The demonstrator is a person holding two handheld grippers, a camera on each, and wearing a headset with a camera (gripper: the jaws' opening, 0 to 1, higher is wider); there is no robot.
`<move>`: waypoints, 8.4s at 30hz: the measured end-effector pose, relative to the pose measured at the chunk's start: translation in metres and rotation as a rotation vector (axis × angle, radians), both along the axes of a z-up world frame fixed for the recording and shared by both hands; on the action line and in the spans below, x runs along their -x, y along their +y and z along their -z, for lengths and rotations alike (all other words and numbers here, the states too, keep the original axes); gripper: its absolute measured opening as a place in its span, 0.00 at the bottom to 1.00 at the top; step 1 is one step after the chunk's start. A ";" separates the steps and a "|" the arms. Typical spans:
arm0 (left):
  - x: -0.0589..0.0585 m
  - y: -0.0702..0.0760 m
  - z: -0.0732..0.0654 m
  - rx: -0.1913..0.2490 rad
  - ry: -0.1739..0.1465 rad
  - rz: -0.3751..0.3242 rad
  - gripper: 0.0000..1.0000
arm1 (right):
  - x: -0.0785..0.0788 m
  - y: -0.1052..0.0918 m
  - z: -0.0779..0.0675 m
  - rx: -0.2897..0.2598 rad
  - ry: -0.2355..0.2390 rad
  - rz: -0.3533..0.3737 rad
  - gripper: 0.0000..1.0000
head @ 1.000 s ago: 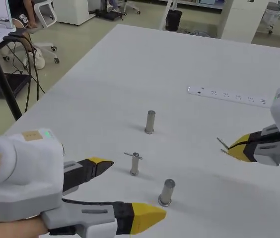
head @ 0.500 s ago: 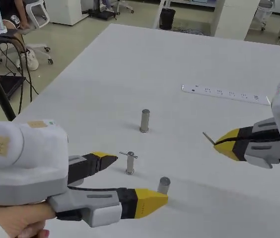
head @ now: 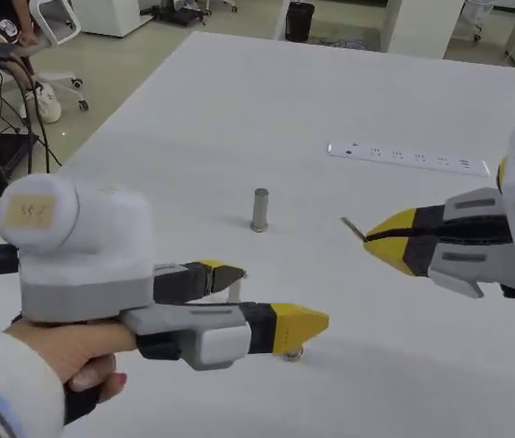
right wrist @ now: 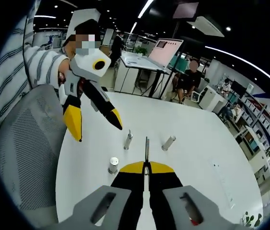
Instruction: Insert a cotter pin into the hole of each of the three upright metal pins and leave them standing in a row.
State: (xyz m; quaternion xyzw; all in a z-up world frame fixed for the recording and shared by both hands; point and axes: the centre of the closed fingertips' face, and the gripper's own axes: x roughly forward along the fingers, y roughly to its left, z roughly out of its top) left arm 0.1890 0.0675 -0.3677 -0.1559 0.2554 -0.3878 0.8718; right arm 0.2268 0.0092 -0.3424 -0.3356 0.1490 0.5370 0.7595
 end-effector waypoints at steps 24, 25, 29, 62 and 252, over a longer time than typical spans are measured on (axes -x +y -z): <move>-0.008 -0.017 -0.018 0.138 0.038 0.016 0.45 | 0.031 0.019 0.004 0.120 -0.178 -0.109 0.00; -0.008 -0.018 -0.019 0.143 0.042 0.019 0.43 | 0.033 0.020 0.005 0.126 -0.181 -0.117 0.00; -0.006 -0.022 -0.020 0.146 0.043 0.032 0.37 | 0.037 0.022 0.009 0.156 -0.196 -0.138 0.00; 0.007 -0.019 -0.008 0.056 0.048 0.092 0.00 | 0.048 0.038 0.023 0.214 -0.209 -0.212 0.00; -0.014 -0.022 0.068 -0.469 -0.141 0.369 0.08 | 0.027 0.009 0.113 0.215 0.255 -0.076 0.04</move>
